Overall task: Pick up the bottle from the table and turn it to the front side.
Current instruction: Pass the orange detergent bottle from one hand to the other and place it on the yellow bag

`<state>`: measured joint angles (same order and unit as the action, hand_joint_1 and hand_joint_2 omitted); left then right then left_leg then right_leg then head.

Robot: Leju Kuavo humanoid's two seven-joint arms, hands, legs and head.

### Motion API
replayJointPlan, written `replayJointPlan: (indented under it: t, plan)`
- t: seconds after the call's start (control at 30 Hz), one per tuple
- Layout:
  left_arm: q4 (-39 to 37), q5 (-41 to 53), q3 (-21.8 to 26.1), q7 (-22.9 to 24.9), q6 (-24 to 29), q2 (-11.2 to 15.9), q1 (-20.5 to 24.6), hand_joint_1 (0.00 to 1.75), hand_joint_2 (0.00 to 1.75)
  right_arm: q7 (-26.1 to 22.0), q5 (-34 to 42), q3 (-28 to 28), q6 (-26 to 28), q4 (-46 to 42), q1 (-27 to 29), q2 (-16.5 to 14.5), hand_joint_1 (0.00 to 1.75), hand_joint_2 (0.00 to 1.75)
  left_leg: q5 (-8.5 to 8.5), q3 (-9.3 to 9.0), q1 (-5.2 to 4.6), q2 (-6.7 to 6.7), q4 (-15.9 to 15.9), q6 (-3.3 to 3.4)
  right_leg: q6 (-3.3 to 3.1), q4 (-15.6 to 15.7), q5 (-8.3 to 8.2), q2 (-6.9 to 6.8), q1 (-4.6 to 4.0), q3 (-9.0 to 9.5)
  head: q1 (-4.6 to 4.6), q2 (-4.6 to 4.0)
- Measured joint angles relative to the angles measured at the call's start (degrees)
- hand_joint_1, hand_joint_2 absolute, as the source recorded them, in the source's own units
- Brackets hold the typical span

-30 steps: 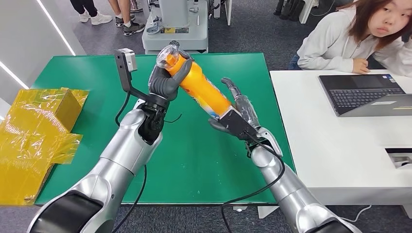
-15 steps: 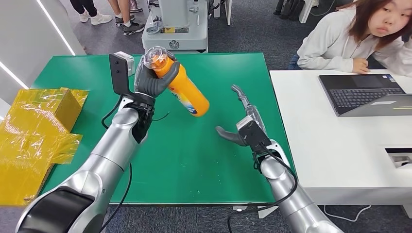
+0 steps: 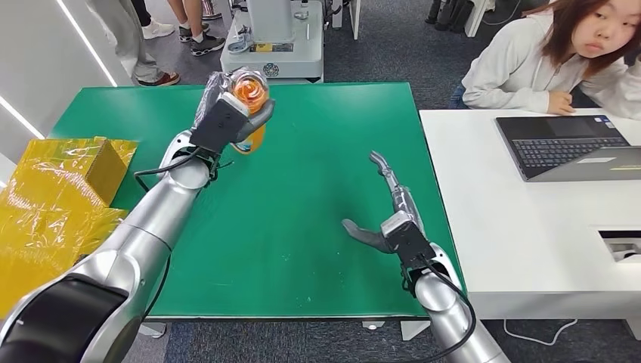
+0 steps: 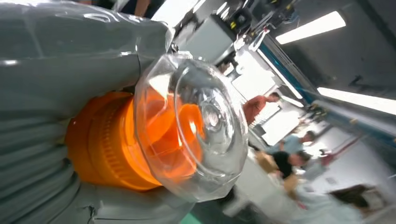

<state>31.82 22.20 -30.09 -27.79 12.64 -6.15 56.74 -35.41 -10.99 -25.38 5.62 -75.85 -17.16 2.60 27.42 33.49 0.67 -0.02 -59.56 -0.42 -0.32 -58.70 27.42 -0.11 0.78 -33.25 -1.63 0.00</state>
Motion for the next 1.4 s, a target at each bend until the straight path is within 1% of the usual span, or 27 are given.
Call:
replayJointPlan:
  t: [0.1, 0.17, 0.23, 0.3, 0.43, 0.57, 0.7, 0.83, 0.97, 1.13, 1.33, 1.4]
  plan:
    - [-0.5, 3.8, -1.5, 0.7, 2.0, 1.0, 0.3, 1.75, 1.75, 0.0, 0.0, 0.6, 0.1, -1.2, 1.0, 0.5, 0.00, 1.75, 0.00, 0.00, 0.00, 0.01, 0.0, 0.00, 0.00, 0.0, 0.00, 0.02, 0.00, 0.00, -0.01, 0.00]
    - [-0.7, 7.2, -2.6, 1.8, 4.3, 1.8, 0.6, 1.75, 1.75, 0.0, 0.0, 1.1, 0.2, -1.8, 1.7, 0.8, 0.00, 1.75, 0.00, 0.00, 0.00, 0.02, 0.0, 0.00, 0.00, 0.0, 0.00, 0.02, 0.00, 0.00, -0.01, 0.00]
    - [-0.9, 12.3, -4.0, 3.1, 7.4, 3.1, 0.9, 1.75, 1.75, -0.1, 0.1, 1.7, 0.4, -2.6, 2.7, 1.0, 0.00, 1.75, 0.00, 0.00, 0.01, 0.03, 0.0, 0.00, 0.00, 0.0, 0.00, 0.04, -0.01, 0.00, 0.00, 0.00]
    - [-1.1, 16.8, -5.0, 3.9, 9.4, 4.7, 1.2, 1.75, 1.75, -0.2, 0.1, 2.5, 0.6, -3.5, 4.0, 1.1, 0.00, 1.75, 0.00, -0.01, 0.01, 0.07, 0.0, 0.00, 0.00, 0.0, 0.00, 0.07, -0.01, -0.02, -0.01, 0.00]
    - [-1.1, 23.4, -5.3, 5.2, 11.0, 7.7, 1.8, 1.75, 1.75, -0.5, -0.4, 4.0, 0.9, -5.0, 6.3, 1.1, 0.00, 1.75, -0.02, 0.00, 0.03, 0.08, 0.1, -0.03, -0.01, 0.0, 0.01, 0.08, -0.02, -0.04, -0.01, 0.00]
    - [-1.1, 27.2, -5.4, 6.1, 11.7, 10.1, 2.2, 1.75, 1.75, -0.6, -0.7, 5.1, 0.9, -6.2, 7.7, 1.1, 0.00, 1.75, -0.02, 0.00, 0.02, 0.08, 0.1, -0.04, -0.01, 0.0, 0.01, 0.08, -0.02, -0.03, -0.01, 0.00]
    - [-1.1, 34.0, -5.4, 7.6, 13.8, 13.0, 2.1, 1.75, 1.75, -0.7, -1.1, 6.0, 0.9, -7.2, 9.0, 1.1, 0.00, 1.75, -0.02, 0.00, 0.02, 0.12, 0.1, -0.04, -0.01, 0.0, 0.00, 0.13, -0.01, -0.03, 0.00, 0.00]
    - [-1.1, 39.7, -5.4, 8.9, 14.6, 16.3, 1.8, 1.75, 1.75, -0.9, -1.1, 7.2, 0.5, -8.4, 10.5, 1.0, 0.00, 1.75, -0.02, -0.01, 0.02, 0.15, 0.1, -0.04, -0.02, 0.0, 0.00, 0.16, -0.02, -0.04, -0.01, 0.00]
    - [-1.1, 46.0, -5.3, 11.2, 15.3, 19.1, 1.4, 1.75, 1.75, -1.1, -0.8, 8.2, -0.4, -9.3, 11.2, 0.5, 0.00, 1.75, -0.03, 0.00, 0.03, 0.14, 0.1, -0.05, -0.03, 0.0, 0.01, 0.15, -0.03, -0.05, -0.01, 0.00]
    - [-1.0, 52.2, -5.3, 13.7, 15.7, 21.4, 1.3, 1.75, 1.75, -1.7, -0.5, 8.9, -0.8, -9.8, 11.4, 0.0, 0.00, 1.75, -0.04, 0.00, 0.03, 0.14, 0.1, -0.06, -0.03, 0.0, 0.01, 0.15, -0.02, -0.05, 0.00, 0.00]
    - [0.5, 59.5, -5.3, 16.6, 14.4, 24.2, 1.4, 1.75, 1.75, -2.6, 0.7, 9.9, -1.4, -9.9, 11.7, -0.7, 0.00, 1.75, -0.04, -0.01, 0.02, 0.17, 0.1, -0.06, -0.03, 0.0, 0.01, 0.18, -0.02, -0.06, 0.00, 0.00]
    - [1.2, 60.6, -5.3, 17.0, 14.2, 25.3, 1.4, 1.75, 1.75, -2.8, 0.9, 10.3, -1.6, -10.0, 12.0, -0.9, 0.00, 1.75, -0.04, -0.01, 0.02, 0.18, 0.1, -0.06, -0.03, 0.0, 0.01, 0.18, -0.02, -0.07, -0.01, 0.00]
